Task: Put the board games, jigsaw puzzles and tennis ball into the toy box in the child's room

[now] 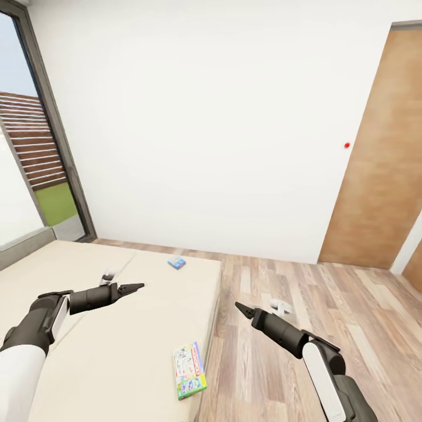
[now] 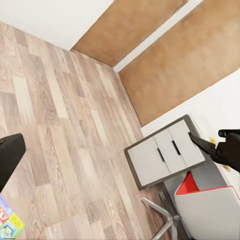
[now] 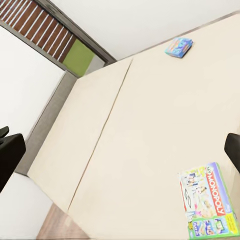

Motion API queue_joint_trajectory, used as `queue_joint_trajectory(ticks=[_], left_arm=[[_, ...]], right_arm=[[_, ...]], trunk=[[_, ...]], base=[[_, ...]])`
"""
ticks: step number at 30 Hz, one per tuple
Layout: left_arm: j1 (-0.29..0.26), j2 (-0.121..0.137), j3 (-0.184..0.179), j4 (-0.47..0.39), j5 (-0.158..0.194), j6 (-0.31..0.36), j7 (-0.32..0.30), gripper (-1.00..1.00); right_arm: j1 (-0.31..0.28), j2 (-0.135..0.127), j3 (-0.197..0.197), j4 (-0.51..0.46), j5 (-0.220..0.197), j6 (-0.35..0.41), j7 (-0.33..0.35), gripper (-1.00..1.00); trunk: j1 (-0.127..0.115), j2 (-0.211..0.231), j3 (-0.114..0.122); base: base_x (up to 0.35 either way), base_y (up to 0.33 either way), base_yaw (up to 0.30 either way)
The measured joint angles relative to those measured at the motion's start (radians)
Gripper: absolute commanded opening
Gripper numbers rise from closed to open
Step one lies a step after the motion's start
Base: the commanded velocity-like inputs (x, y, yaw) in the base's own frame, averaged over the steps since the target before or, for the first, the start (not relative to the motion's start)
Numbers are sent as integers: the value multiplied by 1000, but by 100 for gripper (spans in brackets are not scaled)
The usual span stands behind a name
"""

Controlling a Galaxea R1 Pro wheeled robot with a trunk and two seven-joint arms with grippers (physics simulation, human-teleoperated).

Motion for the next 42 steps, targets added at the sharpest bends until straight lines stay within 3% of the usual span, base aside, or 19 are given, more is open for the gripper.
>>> queue_joint_trajectory(ticks=[42], left_arm=[[1,-11,-2,0,0,0,1,100]], right_arm=[[0,0,2,2,0,2,0,100]], trunk=[[0,0,0]], base=[[0,-96,283]])
